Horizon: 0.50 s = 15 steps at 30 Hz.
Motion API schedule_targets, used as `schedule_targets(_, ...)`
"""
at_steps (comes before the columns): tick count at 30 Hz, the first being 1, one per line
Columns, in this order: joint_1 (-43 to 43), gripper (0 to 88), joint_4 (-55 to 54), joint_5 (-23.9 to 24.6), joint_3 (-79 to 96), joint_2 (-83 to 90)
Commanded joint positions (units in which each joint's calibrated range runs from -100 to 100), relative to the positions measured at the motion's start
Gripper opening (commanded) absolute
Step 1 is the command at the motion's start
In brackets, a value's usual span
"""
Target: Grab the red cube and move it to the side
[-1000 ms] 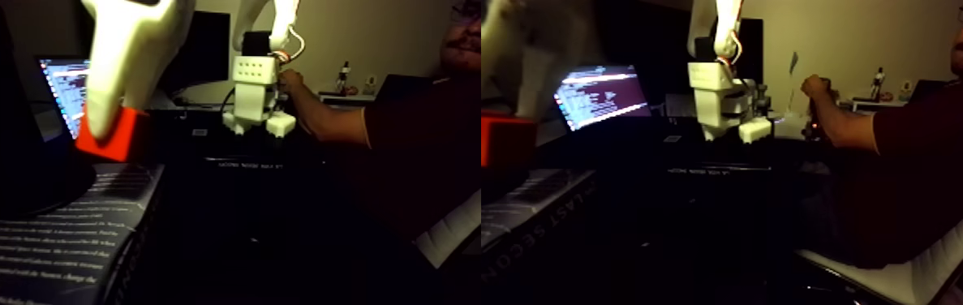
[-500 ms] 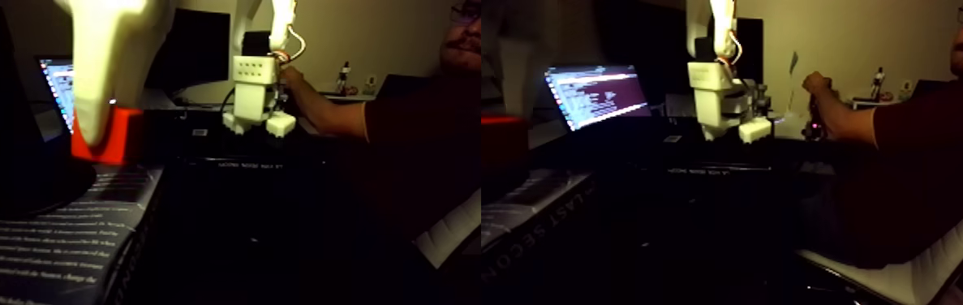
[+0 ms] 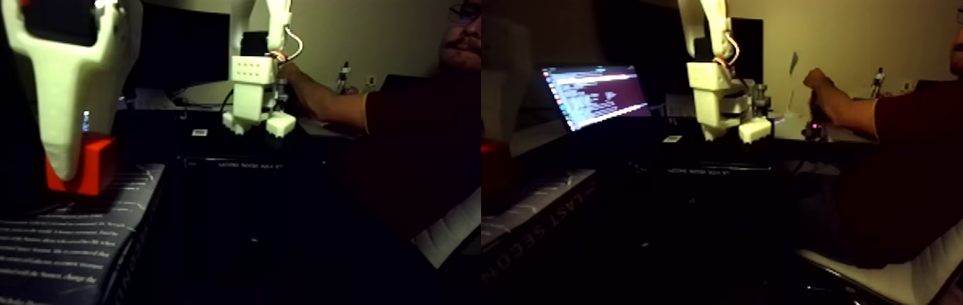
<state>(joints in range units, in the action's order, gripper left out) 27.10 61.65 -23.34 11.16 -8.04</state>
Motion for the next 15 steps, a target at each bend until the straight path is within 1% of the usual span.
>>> schedule_targets(1, 0.79, 16.9, -0.08, -0.75, -2.41, -0.96)
schedule_targets(5, 1.21, 16.8, 0.09, -2.32, -2.14, -1.71)
schedule_targets(15, 0.87, 16.8, 0.43, -3.4, -0.41, -1.88)
